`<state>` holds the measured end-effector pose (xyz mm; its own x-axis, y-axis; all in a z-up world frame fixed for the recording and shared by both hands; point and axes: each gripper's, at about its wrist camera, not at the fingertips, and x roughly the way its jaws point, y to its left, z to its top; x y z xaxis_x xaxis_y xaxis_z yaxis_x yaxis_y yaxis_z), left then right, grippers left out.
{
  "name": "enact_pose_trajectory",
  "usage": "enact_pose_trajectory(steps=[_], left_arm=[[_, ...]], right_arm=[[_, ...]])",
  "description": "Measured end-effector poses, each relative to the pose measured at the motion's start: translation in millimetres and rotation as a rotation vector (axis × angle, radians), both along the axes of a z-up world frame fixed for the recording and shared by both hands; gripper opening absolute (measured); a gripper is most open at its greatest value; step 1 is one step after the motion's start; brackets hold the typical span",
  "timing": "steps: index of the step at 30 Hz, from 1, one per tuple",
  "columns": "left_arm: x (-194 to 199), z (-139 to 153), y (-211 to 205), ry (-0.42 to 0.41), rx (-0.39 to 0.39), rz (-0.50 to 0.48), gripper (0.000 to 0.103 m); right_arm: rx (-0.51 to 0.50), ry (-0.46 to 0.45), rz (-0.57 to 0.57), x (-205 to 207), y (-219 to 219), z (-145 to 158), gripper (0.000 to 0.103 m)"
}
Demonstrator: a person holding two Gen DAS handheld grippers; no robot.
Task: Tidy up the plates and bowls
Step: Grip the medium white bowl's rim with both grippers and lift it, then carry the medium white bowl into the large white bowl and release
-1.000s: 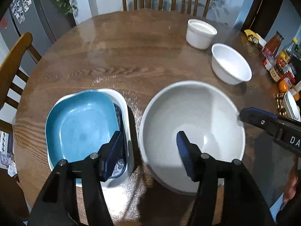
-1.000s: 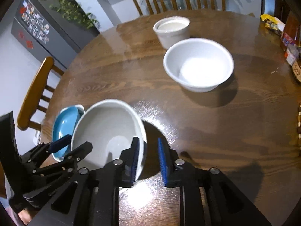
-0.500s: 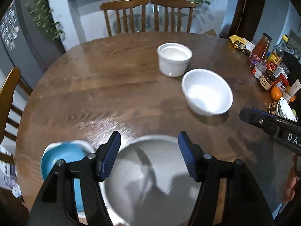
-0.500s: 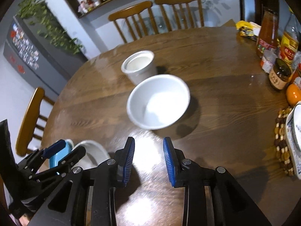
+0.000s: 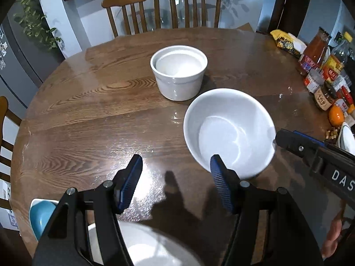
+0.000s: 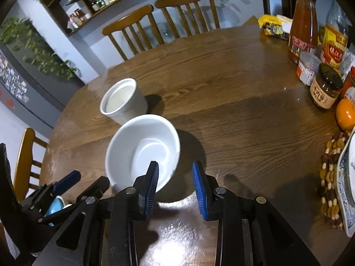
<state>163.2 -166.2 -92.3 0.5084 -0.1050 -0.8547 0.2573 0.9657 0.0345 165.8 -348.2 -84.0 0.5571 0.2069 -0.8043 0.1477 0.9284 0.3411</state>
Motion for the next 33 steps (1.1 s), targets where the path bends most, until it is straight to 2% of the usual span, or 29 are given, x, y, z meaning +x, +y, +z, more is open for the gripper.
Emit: enact_pose_trajectory(steps=[9,11,12,13,15,17,23,33], left_arm=[[16.8,-10.4,-18.0,0.047,-0.006,-0.032,0.058],[17.8,-12.5,-21.0,0.058,-0.013,-0.045,0.044],[18.3,-13.7,-22.4,0.065,-0.016,-0.05,0.04],[18.9,-15.2,-23.6,0.074,-0.023,-0.056,0.034],[19.3,-17.7,-25.6,0.084,-0.029,-0.065,0.031],[19.5,-18.9,-25.6,0.087,-0.039,-0.068,0.02],[13.5,-8.6,-22.8,0.067,-0.069,-0.076,0.018],[-35.4,49.2,4.9,-0.068,-0.108,-0.099,0.018]], right_arm=[[0.018,0.041,0.035,17.5,-1.4,-17.4,0.032],[0.015,0.045,0.046,19.7,0.7,-19.9,0.032],[0.017,0.047,0.049,21.0,1.2,-20.8,0.031],[0.021,0.044,0.057,21.4,1.9,-21.5,0.025],[0.016,0.042,0.06,21.5,2.4,-22.0,0.013],[0.014,0.039,0.061,21.4,2.6,-22.4,0.009],[0.013,0.027,0.052,14.5,1.9,-16.9,0.009],[-0.019,-0.11,0.075,-37.2,21.2,46.2,0.009]])
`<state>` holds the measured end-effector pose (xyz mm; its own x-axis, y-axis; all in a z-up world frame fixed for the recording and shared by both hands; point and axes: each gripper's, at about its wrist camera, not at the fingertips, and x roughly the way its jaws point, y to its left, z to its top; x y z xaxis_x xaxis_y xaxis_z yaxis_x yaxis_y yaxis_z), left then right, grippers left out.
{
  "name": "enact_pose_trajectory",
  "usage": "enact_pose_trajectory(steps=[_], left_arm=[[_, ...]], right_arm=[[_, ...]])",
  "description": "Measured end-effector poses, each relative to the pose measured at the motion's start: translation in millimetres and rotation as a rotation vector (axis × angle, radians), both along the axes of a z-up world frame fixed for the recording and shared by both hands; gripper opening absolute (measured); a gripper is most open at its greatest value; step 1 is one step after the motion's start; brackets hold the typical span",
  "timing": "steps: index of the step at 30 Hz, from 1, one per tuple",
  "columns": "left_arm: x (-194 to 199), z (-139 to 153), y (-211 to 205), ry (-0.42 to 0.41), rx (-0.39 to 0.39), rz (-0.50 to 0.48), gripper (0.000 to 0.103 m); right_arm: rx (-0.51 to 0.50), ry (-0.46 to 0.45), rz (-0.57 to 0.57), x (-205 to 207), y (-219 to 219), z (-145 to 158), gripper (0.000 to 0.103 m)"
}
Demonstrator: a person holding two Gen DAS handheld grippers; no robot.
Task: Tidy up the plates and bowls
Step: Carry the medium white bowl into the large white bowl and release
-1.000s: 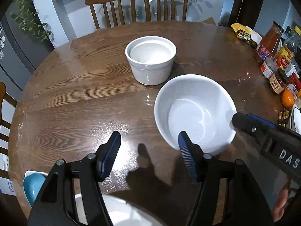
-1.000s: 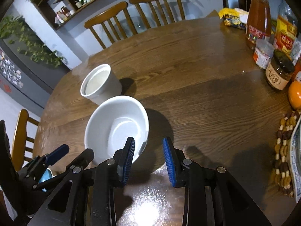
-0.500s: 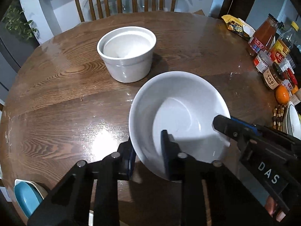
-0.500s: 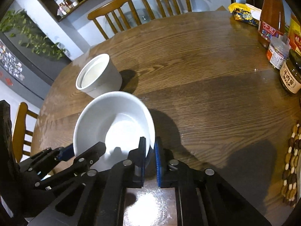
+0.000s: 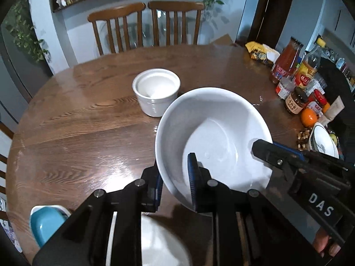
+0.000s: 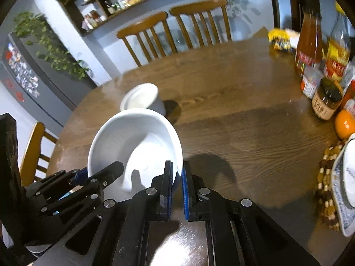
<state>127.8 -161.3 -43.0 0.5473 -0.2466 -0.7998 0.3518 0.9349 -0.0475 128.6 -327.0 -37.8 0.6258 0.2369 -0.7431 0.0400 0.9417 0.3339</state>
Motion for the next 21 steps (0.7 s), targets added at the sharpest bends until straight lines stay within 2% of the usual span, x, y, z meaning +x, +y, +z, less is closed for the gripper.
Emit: enact_pose_trajectory(steps=[6,11,21], left_arm=[[-31.0,14.1,35.1,-0.036,-0.015,0.034,0.018],[-48.7,11.3,63.4,-0.028,-0.018,0.074,0.018],[-67.8,-27.5,107.4,0.098,-0.005,0.136,0.018]], right_arm=[[0.003,-0.025,0.058,-23.5,27.1,15.5,0.009],[-0.002,-0.007,0.113,-40.8,56.5,11.7,0.01],[-0.029,0.095,0.213,-52.8,106.2,-15.9,0.01]])
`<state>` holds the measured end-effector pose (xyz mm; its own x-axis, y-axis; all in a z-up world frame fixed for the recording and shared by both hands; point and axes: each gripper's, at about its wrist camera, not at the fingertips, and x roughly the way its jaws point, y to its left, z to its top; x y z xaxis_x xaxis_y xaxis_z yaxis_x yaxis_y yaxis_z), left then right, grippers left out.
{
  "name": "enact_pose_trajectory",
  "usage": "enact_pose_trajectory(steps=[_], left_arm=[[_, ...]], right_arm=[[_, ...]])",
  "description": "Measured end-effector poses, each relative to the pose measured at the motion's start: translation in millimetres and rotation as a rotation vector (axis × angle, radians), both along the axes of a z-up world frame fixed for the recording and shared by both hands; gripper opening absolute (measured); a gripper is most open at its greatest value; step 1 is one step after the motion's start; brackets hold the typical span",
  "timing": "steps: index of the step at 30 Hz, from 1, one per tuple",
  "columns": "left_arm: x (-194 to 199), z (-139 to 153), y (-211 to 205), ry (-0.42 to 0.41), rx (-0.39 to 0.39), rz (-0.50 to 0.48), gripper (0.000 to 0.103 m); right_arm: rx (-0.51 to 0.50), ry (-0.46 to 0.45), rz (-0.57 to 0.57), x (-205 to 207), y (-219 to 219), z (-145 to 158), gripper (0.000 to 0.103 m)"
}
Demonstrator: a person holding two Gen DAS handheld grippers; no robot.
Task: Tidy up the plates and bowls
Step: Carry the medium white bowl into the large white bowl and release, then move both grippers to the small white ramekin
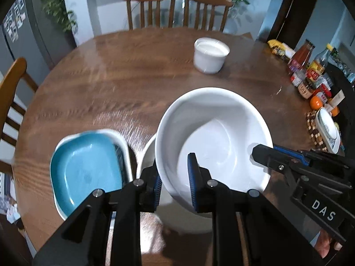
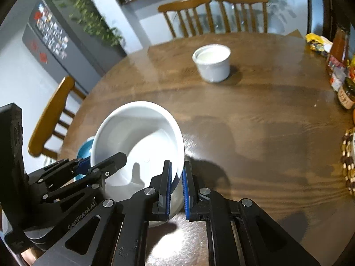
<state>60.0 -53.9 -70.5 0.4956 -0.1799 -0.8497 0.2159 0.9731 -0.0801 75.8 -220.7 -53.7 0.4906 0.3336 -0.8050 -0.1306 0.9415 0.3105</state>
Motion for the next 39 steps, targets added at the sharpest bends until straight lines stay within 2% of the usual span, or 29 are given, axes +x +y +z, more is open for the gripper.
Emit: enact_pose_trajectory(steps=[7,11,12,14,17,18,20,22,25,27,30,34,39], left_arm=[[-2.7,-16.2,1.7,0.044,0.033,-0.009,0.021],[-3.7,-22.2,3.6,0.048,0.054,-0.016,0.021],[-4.3,-23.2,5.6,0.05,0.059,-0.017,0.022],[-4.8,-23.4,6.0,0.052,0.052,-0.023,0.034],[-7.9,-19.5,4.4,0.035,0.05,-0.03,0.05],[-8.6,-17.3,3.9,0.026,0.054,-0.029,0.05],[-9.5,-13.4,5.3,0.009,0.064,-0.023,0.06],[-9.9,-7.2,8.2,-0.01,0.055,-0.018,0.063],[-10.5,1.5,10.1,-0.035,0.06,-0.011,0.064],[-10.1,7.3,9.3,-0.052,0.06,-0.01,0.064],[-9.8,15.3,5.2,-0.077,0.064,-0.017,0.065],[-9.1,25.4,-1.6,-0.11,0.073,-0.031,0.074],[-5.3,38.4,-11.3,-0.14,0.079,-0.05,0.074]], right_arm=[[-0.085,0.067,0.024,-2.5,18.6,-21.0,0.01],[-0.095,0.084,0.021,-3.4,21.1,-26.4,0.01],[-0.104,0.081,0.02,-4.1,22.2,-27.1,0.01],[-0.129,0.077,0.017,-5.3,24.5,-26.9,0.01],[-0.152,0.062,0.021,-6.3,28.0,-22.5,0.011],[-0.156,0.058,0.021,-7.1,29.1,-21.0,0.012],[-0.199,0.033,0.002,-7.9,28.5,-15.3,0.015],[-0.203,0.009,-0.011,-9.0,24.2,-8.1,0.021],[-0.175,-0.017,-0.032,-10.3,14.6,2.4,0.032],[-0.168,-0.032,-0.044,-9.9,11.0,8.0,0.035],[-0.152,-0.045,-0.056,-11.0,4.6,15.6,0.035],[-0.145,-0.061,-0.068,-11.4,-0.9,23.3,0.035],[-0.146,-0.093,-0.093,-10.9,-13.0,37.0,0.035]])
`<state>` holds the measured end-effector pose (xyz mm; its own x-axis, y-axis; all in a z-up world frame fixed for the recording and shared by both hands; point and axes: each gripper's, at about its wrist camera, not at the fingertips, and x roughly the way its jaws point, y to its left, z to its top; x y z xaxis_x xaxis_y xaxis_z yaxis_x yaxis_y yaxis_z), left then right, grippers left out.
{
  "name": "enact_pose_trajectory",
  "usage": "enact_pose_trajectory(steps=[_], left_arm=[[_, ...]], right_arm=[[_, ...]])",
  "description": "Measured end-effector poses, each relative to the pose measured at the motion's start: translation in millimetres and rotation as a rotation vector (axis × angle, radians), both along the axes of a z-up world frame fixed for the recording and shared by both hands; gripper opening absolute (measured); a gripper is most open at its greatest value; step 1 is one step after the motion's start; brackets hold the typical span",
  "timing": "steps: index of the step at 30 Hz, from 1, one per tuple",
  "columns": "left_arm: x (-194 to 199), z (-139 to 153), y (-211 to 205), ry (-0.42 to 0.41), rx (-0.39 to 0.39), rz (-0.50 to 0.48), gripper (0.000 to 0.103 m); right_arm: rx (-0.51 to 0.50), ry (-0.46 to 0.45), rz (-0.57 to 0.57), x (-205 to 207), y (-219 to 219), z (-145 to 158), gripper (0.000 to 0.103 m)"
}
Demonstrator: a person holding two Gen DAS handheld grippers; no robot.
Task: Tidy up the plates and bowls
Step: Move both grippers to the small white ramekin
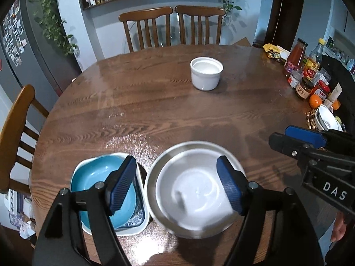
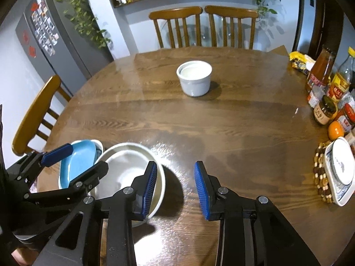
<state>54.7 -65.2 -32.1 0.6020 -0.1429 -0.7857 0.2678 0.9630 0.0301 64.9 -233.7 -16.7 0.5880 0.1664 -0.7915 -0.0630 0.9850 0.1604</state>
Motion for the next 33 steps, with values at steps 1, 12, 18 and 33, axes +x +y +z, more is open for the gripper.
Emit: enact_pose_trajectory(steps=[1,12,18,33], left_arm=[[0.1,2.0,-1.8,-0.006,0.001,-0.003,0.074],[23.2,47.7,-32.2,-0.084,0.018,-0.052,0.076],[44.4,78.0,-50.7,-0.146,0.016,-0.067,0.078],[119.6,62.5,-81.5,-0.114,0.044,-0.032,0.078]], right_arm=[[-0.002,-0.008,-0.005,0.2,-2.8,3.5,0.035],[0.015,-0.104,-0.035,14.1,-36.7,48.4,0.035],[0.02,-0.139,-0.075,34.4,-57.5,72.0,0.035],[0.05,-0.085,-0.097,107.6,-75.0,65.6,0.035]])
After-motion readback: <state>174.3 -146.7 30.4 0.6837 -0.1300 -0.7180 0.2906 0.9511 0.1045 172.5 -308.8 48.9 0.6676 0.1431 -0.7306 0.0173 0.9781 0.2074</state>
